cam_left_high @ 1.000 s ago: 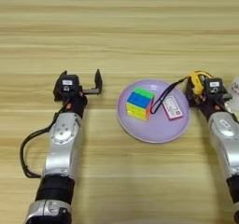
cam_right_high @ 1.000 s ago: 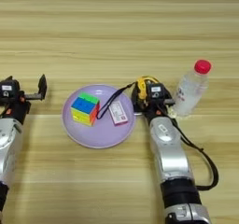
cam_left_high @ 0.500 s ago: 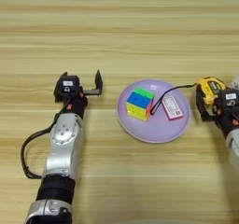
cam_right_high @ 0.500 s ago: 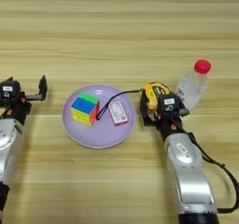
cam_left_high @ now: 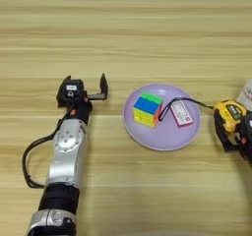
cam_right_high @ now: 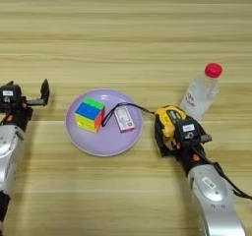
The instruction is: Move the objects on the table
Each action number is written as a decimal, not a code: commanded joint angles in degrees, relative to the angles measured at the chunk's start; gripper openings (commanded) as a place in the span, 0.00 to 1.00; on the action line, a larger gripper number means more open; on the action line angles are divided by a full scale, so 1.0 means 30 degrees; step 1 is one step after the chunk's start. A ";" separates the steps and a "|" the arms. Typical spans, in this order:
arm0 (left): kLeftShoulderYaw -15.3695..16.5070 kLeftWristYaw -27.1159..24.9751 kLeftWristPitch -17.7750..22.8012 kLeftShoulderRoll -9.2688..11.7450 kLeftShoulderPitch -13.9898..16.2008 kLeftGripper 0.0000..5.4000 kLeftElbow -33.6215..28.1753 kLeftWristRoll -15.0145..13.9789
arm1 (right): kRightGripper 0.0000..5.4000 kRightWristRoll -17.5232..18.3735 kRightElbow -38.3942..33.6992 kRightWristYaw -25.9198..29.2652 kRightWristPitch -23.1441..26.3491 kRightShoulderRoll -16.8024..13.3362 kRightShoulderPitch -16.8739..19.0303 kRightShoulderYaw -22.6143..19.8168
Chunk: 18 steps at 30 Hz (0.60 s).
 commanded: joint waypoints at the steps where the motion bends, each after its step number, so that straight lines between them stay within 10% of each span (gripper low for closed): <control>1: -0.0048 0.0165 -0.0087 -0.0172 -0.0290 1.00 0.0138 0.0032 | 0.77 0.0125 -0.0289 0.0205 0.0477 -0.0444 0.0475 -0.0407; 18: -0.0008 0.0116 -0.0105 -0.0191 -0.0285 1.00 0.0117 0.0045 | 0.77 0.0510 0.1816 0.0287 0.0644 -0.0080 0.0656 0.0081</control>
